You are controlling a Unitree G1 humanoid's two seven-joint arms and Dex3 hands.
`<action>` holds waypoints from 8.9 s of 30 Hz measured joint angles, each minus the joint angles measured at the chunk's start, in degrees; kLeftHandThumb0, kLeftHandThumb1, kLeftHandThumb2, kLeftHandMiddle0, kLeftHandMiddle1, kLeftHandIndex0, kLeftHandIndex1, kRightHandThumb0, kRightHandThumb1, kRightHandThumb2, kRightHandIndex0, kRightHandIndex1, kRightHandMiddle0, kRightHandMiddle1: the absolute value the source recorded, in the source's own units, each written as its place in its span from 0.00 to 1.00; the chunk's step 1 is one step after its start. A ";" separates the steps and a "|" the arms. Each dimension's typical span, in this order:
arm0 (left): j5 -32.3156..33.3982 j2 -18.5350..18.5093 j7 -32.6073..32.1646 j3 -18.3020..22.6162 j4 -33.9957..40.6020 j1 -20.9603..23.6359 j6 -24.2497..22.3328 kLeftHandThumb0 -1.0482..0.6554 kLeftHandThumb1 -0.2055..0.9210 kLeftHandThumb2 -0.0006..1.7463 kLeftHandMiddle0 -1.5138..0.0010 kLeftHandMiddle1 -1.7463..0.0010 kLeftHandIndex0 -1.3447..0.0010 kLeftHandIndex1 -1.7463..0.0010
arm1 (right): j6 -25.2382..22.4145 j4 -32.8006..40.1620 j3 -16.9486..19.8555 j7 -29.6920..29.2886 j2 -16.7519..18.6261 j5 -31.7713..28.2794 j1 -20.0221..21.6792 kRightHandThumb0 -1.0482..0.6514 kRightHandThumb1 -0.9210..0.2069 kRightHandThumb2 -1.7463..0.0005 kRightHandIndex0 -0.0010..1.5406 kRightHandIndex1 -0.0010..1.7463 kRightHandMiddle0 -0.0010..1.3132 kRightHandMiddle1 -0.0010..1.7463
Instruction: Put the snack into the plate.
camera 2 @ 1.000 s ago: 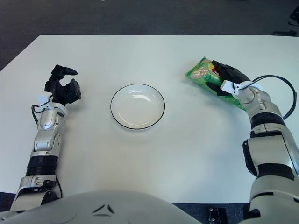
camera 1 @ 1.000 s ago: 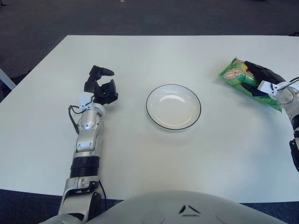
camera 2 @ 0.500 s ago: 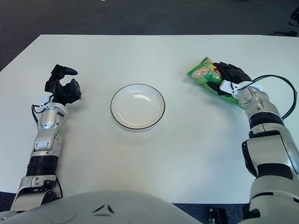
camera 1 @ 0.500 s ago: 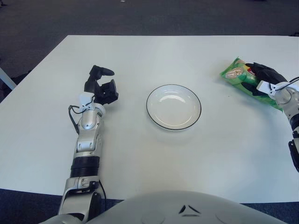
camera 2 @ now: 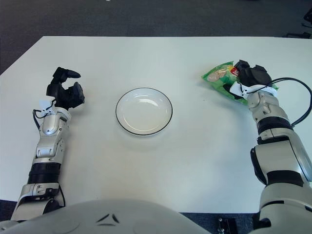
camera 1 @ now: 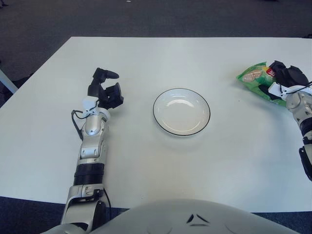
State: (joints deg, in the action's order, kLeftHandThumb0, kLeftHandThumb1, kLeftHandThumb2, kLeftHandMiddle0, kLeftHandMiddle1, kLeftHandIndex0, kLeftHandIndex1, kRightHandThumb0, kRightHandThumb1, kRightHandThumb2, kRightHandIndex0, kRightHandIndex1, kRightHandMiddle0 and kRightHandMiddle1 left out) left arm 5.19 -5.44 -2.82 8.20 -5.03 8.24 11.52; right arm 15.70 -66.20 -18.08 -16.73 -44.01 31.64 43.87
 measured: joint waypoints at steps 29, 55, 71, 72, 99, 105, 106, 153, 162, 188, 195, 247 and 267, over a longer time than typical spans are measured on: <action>0.03 -0.46 0.23 -0.17 -0.85 0.09 1.02 0.38 0.68 0.58 0.14 0.00 0.69 0.00 | -3.33 23.94 6.52 2.18 1.15 -3.81 -4.66 0.62 0.87 0.00 0.56 1.00 0.52 1.00; 0.04 -0.71 0.29 -0.35 -1.64 0.21 1.05 0.38 0.68 0.58 0.14 0.00 0.69 0.00 | 1.89 46.61 12.74 11.37 7.00 -9.95 -3.45 0.62 0.88 0.00 0.57 1.00 0.54 0.98; -0.01 -0.74 0.28 -0.37 -1.64 0.23 1.12 0.38 0.67 0.59 0.14 0.00 0.68 0.00 | 9.13 48.57 9.05 14.09 12.81 -7.47 0.09 0.62 0.88 0.00 0.58 0.99 0.52 1.00; -0.01 -0.75 0.27 -0.37 -1.64 0.23 1.12 0.38 0.67 0.59 0.14 0.00 0.68 0.00 | 8.83 49.31 8.76 15.23 13.18 -7.64 0.08 0.62 0.88 0.00 0.58 0.98 0.52 1.00; -0.05 -0.67 -0.25 -0.89 -0.68 0.02 0.90 0.37 0.66 0.59 0.12 0.00 0.68 0.00 | 8.21 64.34 5.07 33.00 16.45 -10.36 -6.10 0.62 0.90 0.00 0.62 0.94 0.53 1.00; -0.02 -0.68 -0.25 -0.91 -0.70 0.01 0.90 0.38 0.67 0.59 0.11 0.00 0.68 0.00 | 5.13 64.67 4.78 36.13 17.91 -10.94 -5.70 0.62 0.90 0.00 0.61 0.95 0.52 1.00; -0.02 -0.68 -0.25 -0.92 -0.71 0.01 0.90 0.38 0.67 0.59 0.11 0.00 0.68 0.00 | 4.26 64.84 4.76 37.27 18.13 -11.96 -5.65 0.62 0.89 0.00 0.61 0.95 0.52 1.00; 0.39 -0.66 -0.69 -0.93 -1.06 0.14 1.27 0.37 0.65 0.60 0.12 0.00 0.67 0.00 | 8.02 61.90 -1.04 76.13 13.09 -27.91 -5.10 0.24 0.53 0.43 0.00 0.52 0.00 0.69; 0.36 -0.66 -0.69 -0.93 -1.15 0.19 1.46 0.37 0.65 0.61 0.12 0.00 0.67 0.00 | 15.20 56.08 -1.85 78.91 13.22 -28.78 -3.29 0.16 0.39 0.53 0.00 0.27 0.00 0.53; 0.40 -0.65 -0.68 -0.94 -1.67 0.35 1.54 0.37 0.65 0.61 0.11 0.00 0.67 0.00 | 31.37 45.09 -1.47 74.91 14.62 -28.46 -2.12 0.00 0.06 0.80 0.00 0.00 0.00 0.19; 0.40 -0.65 -0.68 -0.94 -1.81 0.44 1.55 0.37 0.65 0.60 0.11 0.00 0.67 0.00 | 32.56 42.87 -0.72 73.55 14.66 -28.44 -1.05 0.00 0.03 0.84 0.00 0.00 0.00 0.13; 0.13 -0.85 0.29 -1.44 -5.87 2.32 5.49 0.37 0.65 0.60 0.11 0.00 0.67 0.00 | 11.22 27.52 8.21 71.46 14.53 -32.84 15.25 0.09 0.00 0.55 0.00 0.00 0.00 0.10; 0.52 -1.30 1.19 -1.29 -7.09 2.62 5.57 0.37 0.65 0.60 0.11 0.00 0.67 0.00 | 10.79 27.89 8.21 71.39 15.71 -32.62 15.25 0.09 0.00 0.55 0.00 0.00 0.00 0.10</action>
State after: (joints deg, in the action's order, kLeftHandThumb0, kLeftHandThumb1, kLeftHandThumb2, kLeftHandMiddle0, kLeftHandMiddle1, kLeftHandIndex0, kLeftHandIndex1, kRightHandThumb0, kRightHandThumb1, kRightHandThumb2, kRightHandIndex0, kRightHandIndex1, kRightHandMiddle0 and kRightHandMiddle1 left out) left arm 5.72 -6.73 -1.63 6.91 -12.11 10.86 17.10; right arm 26.50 -38.31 -9.88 54.66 -28.30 -0.98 59.12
